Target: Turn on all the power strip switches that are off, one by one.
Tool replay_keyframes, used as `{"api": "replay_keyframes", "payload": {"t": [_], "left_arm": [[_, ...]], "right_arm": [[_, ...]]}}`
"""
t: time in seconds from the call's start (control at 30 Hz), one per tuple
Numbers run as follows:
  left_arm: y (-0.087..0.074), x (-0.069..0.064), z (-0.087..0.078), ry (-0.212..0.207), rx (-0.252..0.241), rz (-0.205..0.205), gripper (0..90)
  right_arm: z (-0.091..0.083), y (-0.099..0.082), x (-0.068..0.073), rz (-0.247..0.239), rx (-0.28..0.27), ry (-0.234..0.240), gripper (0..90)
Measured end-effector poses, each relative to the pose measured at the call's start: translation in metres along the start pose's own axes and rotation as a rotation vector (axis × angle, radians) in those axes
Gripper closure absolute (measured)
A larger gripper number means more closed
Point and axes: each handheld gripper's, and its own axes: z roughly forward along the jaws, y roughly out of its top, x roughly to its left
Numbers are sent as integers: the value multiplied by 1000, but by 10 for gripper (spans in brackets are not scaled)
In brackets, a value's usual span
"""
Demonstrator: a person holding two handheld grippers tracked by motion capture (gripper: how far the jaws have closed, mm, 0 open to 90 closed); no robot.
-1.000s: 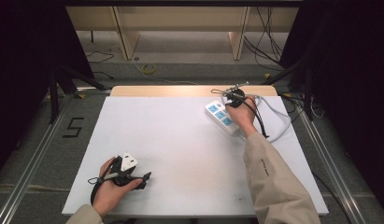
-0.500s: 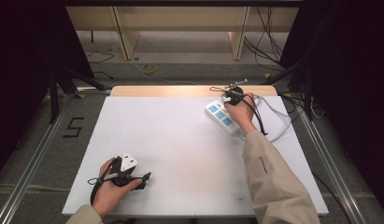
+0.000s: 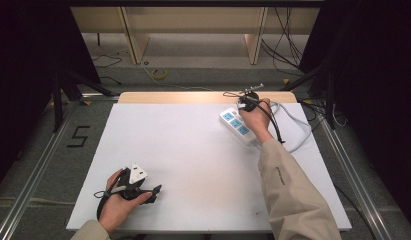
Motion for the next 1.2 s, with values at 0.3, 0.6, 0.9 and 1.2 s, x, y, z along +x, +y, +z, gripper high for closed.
{"api": "replay_keyframes", "payload": {"t": [0.3,0.6,0.9,1.2], "left_arm": [[0,0,0,-2,-1,-2,183],[0,0,0,-2,-3,-2,184],[0,0,0,-3,-3,-3,183],[0,0,0,-4,-3,-1,183]], "right_arm": [[2,4,2,5,-1,4,900],[5,7,3,6,-2,5,900],[10,8,3,4,5,1,900],[14,8,3,-1,5,-7,900]]}}
